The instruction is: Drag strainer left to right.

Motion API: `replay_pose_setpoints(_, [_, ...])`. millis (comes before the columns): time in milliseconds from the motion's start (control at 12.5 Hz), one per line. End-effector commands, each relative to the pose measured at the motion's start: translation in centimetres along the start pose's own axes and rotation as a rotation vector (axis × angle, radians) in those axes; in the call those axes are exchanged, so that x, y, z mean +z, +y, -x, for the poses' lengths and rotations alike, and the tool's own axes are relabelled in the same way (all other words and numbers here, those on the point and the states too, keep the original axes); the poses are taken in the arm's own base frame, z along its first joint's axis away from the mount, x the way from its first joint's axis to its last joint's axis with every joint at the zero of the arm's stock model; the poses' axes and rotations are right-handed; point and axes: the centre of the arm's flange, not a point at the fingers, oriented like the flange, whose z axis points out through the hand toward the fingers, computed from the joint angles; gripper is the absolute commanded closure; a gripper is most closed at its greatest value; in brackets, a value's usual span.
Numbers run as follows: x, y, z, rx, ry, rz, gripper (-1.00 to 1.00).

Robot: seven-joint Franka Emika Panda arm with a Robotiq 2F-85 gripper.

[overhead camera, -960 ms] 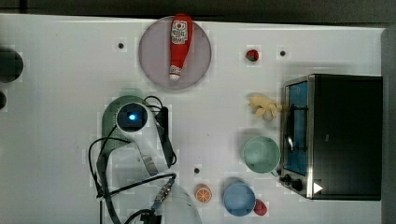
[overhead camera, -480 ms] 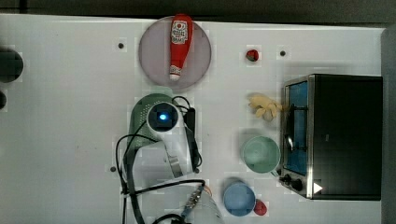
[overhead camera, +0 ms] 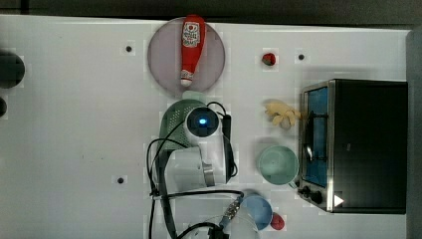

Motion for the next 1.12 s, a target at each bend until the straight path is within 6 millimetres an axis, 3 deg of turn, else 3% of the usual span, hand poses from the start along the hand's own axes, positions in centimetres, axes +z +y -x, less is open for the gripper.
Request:
replay_pose_setpoints(80, [-1.2,-1.1,-2.3,-0.075,0.006,-0.049,-1.00])
replay_pose_setpoints(720, [-0.8,-1.1,-9.8,-0.049,0.043,-0.051,-1.00])
replay_pose_setpoints(960, [-0.8,-1.0,-11.5,-0.025,0.051,-0.052,-1.00])
replay_pose_setpoints(1120, [-0.9,-1.0,-11.5,-0.081,0.053,-0.054,-1.00])
